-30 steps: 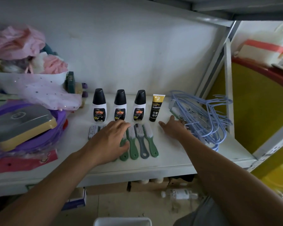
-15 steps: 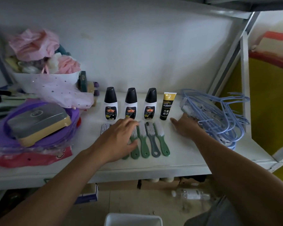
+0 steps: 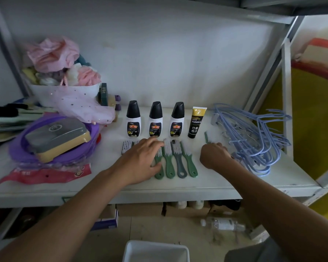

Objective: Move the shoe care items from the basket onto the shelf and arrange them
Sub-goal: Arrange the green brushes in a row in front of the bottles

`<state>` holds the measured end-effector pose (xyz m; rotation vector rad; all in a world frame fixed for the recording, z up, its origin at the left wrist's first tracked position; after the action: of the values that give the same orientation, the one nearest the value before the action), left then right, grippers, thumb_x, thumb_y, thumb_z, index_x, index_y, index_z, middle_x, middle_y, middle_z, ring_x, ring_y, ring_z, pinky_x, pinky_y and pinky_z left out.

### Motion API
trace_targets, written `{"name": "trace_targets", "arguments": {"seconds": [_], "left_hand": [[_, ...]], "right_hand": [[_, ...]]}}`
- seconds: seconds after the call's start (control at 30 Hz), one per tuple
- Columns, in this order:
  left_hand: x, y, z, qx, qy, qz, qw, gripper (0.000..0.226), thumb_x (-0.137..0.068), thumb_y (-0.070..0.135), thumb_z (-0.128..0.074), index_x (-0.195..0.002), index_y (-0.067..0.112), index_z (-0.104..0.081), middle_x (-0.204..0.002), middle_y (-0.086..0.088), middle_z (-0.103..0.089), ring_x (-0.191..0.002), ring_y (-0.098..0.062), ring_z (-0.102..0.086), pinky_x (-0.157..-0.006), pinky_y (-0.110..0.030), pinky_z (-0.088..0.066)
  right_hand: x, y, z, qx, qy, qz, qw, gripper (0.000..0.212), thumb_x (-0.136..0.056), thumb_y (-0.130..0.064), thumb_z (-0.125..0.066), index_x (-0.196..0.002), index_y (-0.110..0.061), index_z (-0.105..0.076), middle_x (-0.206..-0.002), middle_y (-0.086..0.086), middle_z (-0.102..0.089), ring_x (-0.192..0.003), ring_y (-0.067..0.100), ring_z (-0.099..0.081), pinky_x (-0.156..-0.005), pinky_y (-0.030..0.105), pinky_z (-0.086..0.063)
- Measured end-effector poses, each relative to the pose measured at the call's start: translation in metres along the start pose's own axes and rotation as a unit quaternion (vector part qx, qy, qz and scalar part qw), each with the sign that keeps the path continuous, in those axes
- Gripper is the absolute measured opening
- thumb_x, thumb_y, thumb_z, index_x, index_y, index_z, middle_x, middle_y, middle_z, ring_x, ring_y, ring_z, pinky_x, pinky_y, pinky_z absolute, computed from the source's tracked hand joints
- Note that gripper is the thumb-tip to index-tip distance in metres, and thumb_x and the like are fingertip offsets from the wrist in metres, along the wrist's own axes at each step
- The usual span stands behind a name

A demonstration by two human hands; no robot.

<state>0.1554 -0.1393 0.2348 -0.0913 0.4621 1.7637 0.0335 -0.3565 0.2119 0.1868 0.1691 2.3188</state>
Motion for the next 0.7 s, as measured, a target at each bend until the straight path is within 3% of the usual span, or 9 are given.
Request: {"name": "trace_targets", "arguments": {"seconds": [0.23,0.4,0.53,0.63,0.7], "left_hand": [[0.015,-0.01,0.012,0.025,0.009,0.041,0.999,0.061,-0.096,0.041,-0.059,-0.149,0.02,-0.036,-0.148,0.005,-0.042,-0.135,-0.01,-0.038,-0.114,-0.03,-0.035],[0.018,-0.01,0.018,0.046,0.02,0.069,0.996,0.06,-0.095,0.041,-0.062,-0.147,0.024,-0.037,-0.15,0.005,-0.042,-0.138,-0.01,-0.037,-0.106,-0.024,-0.03],[0.017,-0.015,0.022,0.062,0.022,0.095,0.993,0.059,-0.094,0.037,-0.064,-0.146,0.023,-0.039,-0.146,0.004,-0.045,-0.131,-0.009,-0.039,-0.104,-0.026,-0.034],[0.017,-0.023,0.024,0.078,0.027,0.116,0.99,0.059,-0.094,0.037,-0.064,-0.146,0.022,-0.039,-0.147,0.003,-0.045,-0.134,-0.011,-0.041,-0.107,-0.03,-0.037],[0.017,-0.028,0.024,0.081,0.03,0.128,0.988,0.059,-0.094,0.038,-0.064,-0.146,0.022,-0.04,-0.147,0.003,-0.045,-0.134,-0.011,-0.041,-0.107,-0.029,-0.036]], "right_hand": [[0.033,0.002,0.006,-0.042,0.035,0.053,0.997,0.018,-0.097,-0.009,-0.05,-0.111,-0.007,-0.063,-0.105,0.012,-0.067,-0.098,0.027,-0.066,-0.078,0.032,-0.053],[0.038,0.006,0.005,-0.104,0.033,0.071,0.991,0.012,-0.093,-0.014,-0.053,-0.098,-0.015,-0.065,-0.088,0.005,-0.062,-0.081,0.02,-0.065,-0.067,0.029,-0.051],[0.041,0.012,0.011,-0.147,0.026,0.097,0.984,0.031,-0.091,-0.017,-0.06,-0.121,-0.015,-0.066,-0.115,0.007,-0.066,-0.1,0.025,-0.065,-0.086,0.037,-0.056],[0.034,0.029,0.018,-0.227,0.051,0.051,0.971,0.035,-0.093,-0.023,-0.062,-0.128,-0.019,-0.06,-0.12,0.007,-0.065,-0.095,0.024,-0.065,-0.084,0.036,-0.056],[0.03,0.032,0.02,-0.247,0.059,0.042,0.966,0.043,-0.096,-0.026,-0.059,-0.138,-0.023,-0.051,-0.127,0.01,-0.063,-0.103,0.027,-0.065,-0.088,0.038,-0.055]]}}
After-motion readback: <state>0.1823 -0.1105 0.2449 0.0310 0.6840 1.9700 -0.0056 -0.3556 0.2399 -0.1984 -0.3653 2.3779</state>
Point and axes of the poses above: each hand's wrist, its own x-axis away from the middle knuckle, its own z-axis out of the back of the hand, y = z × x, the point moved 6 cm from there along -x, towards the middle knuckle
